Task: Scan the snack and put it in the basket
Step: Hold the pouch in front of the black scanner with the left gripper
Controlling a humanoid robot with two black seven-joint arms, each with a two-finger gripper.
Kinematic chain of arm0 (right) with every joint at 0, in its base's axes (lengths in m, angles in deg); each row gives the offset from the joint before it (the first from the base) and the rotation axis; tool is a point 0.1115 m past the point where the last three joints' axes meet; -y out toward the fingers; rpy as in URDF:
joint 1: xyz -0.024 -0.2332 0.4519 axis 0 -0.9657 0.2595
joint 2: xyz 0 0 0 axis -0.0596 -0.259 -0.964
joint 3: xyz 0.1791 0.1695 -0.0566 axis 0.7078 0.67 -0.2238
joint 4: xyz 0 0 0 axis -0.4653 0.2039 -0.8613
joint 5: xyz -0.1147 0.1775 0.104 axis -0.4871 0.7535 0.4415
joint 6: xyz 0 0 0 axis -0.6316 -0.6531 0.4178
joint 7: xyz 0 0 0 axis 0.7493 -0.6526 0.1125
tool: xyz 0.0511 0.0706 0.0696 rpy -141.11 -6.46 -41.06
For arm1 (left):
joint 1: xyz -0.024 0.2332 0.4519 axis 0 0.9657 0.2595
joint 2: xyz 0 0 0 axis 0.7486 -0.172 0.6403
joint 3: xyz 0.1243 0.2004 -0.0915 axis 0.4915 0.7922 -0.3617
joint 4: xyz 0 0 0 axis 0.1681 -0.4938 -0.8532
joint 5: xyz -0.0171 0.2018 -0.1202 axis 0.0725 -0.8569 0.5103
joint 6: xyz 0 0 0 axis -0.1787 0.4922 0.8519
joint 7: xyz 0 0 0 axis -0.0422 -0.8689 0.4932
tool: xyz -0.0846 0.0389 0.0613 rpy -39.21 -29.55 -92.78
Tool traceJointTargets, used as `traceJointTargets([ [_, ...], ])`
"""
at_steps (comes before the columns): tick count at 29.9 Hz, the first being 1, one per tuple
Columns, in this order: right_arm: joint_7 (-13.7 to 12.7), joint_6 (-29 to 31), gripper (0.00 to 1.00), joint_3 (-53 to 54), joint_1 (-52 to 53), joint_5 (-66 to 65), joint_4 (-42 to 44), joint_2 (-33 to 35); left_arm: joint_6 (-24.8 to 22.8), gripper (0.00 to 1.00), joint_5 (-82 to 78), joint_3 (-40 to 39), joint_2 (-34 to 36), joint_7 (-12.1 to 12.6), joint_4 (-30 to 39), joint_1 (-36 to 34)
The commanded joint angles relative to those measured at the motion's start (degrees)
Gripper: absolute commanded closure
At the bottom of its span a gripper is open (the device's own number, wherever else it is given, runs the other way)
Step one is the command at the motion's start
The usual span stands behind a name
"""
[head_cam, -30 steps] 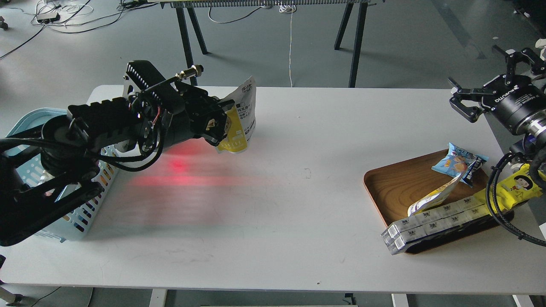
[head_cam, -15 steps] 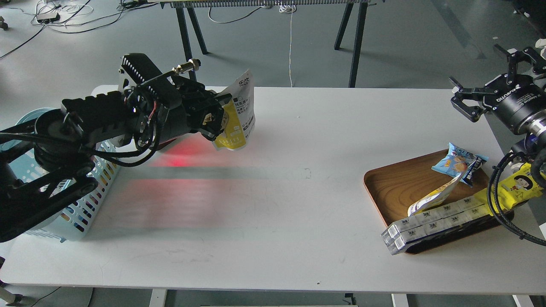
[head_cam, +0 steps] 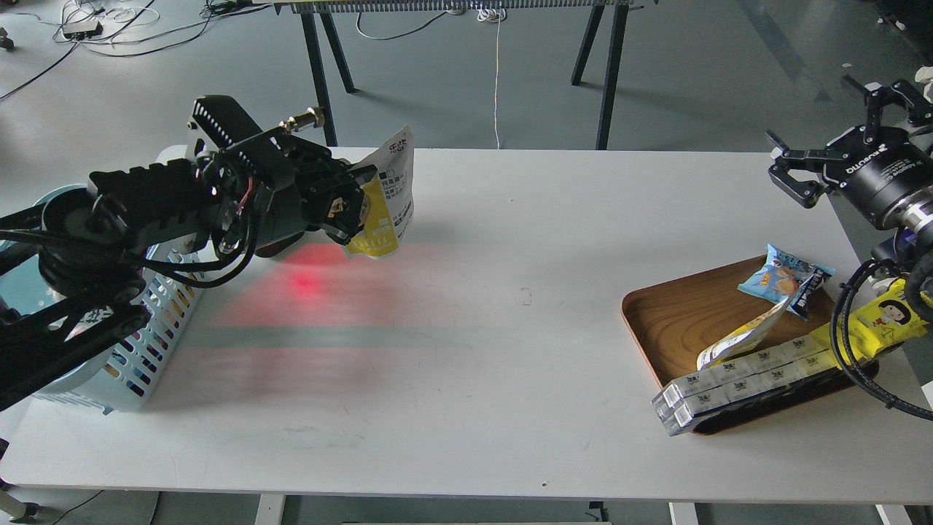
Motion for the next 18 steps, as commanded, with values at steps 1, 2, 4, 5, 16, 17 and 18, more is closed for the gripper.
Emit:
traceJointTargets([
  [1,0.03,0.0,0.01,0.0,0.0,-0.01,0.0,0.0,0.0,0.99,0.0,0.16,-0.13,-0.07,0.0,0.03],
  [2,0.03,0.0,0.01,0.0,0.0,-0.01,0.0,-0.09,0.0,0.99,0.0,0.16,-0.13,-0.07,0.0,0.03],
  [4,-0.06,0.0,0.01,0.0,0.0,-0.01,0.0,-0.09,0.0,0.99,0.0,0.16,-0.13,-0.07,0.0,-0.06],
  [5,0.03,0.0,0.01,0.0,0.0,0.08,0.0,-0.09,0.0,0.99,0.0,0.16,-0.04,-0.07,0.0,-0.23],
  [16,0.03,0.0,0.01,0.0,0.0,0.08,0.0,0.0,0.0,0.99,0.0,10.79,1.1,0.02,0.0,-7.62],
  [17,0.03,0.0,0.01,0.09,0.0,-0.01,0.0,0.0,0.0,0.99,0.0,11.05,1.19,0.02,0.0,-7.79],
  [18,0.03,0.0,0.01,0.09,0.0,-0.01,0.0,0.0,0.0,0.99,0.0,11.06,1.19,0.02,-0.09,-7.79],
])
